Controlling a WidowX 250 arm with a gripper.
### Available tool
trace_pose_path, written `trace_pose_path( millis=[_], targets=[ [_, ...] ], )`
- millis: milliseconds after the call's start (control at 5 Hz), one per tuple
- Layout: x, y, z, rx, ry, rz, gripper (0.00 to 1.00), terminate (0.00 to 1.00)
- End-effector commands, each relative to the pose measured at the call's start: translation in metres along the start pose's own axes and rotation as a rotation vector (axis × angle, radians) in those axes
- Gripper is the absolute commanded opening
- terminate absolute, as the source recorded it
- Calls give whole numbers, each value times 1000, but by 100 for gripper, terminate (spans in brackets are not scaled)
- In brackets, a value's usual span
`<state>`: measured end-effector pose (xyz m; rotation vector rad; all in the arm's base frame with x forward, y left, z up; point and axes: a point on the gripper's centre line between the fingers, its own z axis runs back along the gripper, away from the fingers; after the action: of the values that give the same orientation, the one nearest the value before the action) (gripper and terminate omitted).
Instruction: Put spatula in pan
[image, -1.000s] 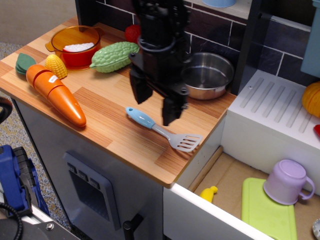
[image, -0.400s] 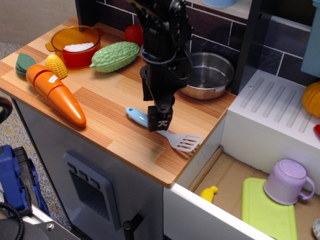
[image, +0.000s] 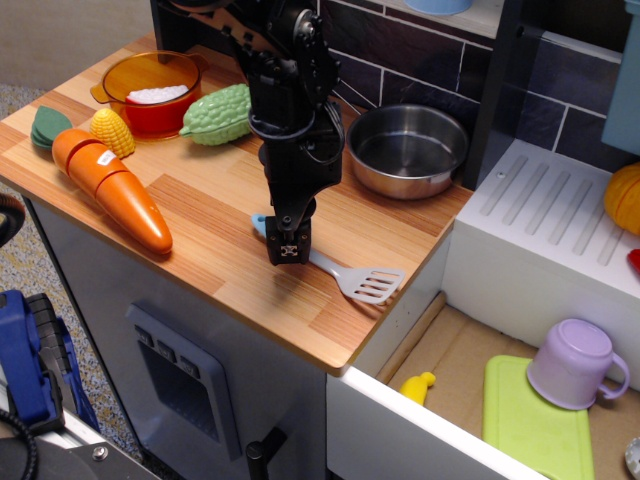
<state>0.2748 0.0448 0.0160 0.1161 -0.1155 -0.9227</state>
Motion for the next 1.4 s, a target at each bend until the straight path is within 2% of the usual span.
trace_pose_path(
  millis=[0,200,400,600,800,1000,1200],
  targets=[
    [-4,3,-1,34,-26,-24,100,0],
    [-5,3,-8,27,-43,-8,100,0],
    [-8,3,-12,18,-62,6,0,0],
    [-8,0,-16,7,-76,52,0,0],
    [-4,-8,-1,11,-36,123,0,0],
    [0,-5,21,39,45,204,0,0],
    [6,6,40,42,77,194,0,0]
  ],
)
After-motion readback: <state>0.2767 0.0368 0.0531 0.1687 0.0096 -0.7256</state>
